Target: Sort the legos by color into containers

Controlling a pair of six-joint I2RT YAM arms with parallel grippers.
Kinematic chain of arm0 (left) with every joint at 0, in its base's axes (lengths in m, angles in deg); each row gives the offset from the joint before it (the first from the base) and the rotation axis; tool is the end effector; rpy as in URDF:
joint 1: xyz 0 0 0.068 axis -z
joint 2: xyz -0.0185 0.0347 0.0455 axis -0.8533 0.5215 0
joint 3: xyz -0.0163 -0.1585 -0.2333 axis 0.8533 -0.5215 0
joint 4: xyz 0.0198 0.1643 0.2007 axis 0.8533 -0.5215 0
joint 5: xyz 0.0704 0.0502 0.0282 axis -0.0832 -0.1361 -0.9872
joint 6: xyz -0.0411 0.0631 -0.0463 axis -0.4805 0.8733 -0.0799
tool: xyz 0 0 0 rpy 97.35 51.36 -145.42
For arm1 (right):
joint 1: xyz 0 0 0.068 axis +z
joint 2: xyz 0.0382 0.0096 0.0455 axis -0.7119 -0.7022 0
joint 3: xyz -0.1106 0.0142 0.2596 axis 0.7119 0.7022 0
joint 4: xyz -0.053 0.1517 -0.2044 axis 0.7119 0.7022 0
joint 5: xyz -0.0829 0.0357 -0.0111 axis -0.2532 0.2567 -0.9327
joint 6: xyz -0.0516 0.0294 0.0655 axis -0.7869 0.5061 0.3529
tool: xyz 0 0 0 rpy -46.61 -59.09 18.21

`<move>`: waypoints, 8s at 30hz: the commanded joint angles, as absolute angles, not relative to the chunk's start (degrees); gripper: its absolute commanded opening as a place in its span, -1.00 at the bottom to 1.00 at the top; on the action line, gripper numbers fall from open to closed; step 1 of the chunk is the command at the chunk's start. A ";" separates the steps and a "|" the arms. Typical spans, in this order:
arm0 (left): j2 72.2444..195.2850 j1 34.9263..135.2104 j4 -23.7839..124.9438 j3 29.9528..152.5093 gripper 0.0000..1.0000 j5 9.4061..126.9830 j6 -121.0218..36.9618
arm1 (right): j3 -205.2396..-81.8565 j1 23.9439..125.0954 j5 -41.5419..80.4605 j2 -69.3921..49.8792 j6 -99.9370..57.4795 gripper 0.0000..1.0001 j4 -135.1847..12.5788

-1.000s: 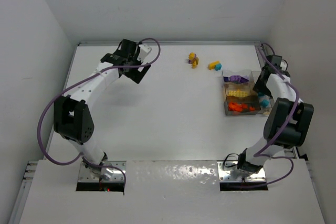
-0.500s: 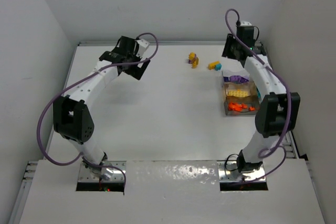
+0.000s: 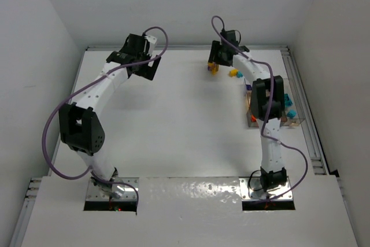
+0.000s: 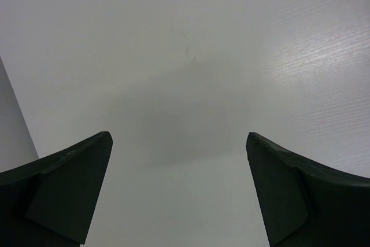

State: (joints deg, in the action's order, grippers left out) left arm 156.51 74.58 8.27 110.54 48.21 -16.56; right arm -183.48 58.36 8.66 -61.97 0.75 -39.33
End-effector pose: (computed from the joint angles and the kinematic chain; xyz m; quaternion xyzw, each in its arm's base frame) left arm 0.3994 -0.0980 0.3058 0.2024 0.9035 0.0882 0.3672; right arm 0.5607 0.1247 0.1974 0.1363 0.8968 0.1263 0.4015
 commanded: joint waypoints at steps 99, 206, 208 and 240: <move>163.04 87.84 26.15 103.44 -1.00 62.40 -10.85 | -137.35 72.11 30.81 -32.21 6.51 -1.00 -58.06; 149.68 85.90 -1.01 104.15 -1.00 87.45 9.11 | -188.50 63.93 1.38 -62.26 -3.17 0.98 -23.04; 148.36 85.73 0.13 102.83 -1.00 85.25 7.27 | -187.97 64.29 -4.84 -64.64 -3.26 0.98 -25.23; 148.01 85.46 1.54 104.05 -1.00 79.45 2.07 | -188.34 66.58 -7.78 -63.88 -1.89 -1.00 -33.24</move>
State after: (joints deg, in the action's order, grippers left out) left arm 148.73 86.21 -0.17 101.69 79.53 3.31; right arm -189.41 66.65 -7.54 -73.53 -5.21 -32.77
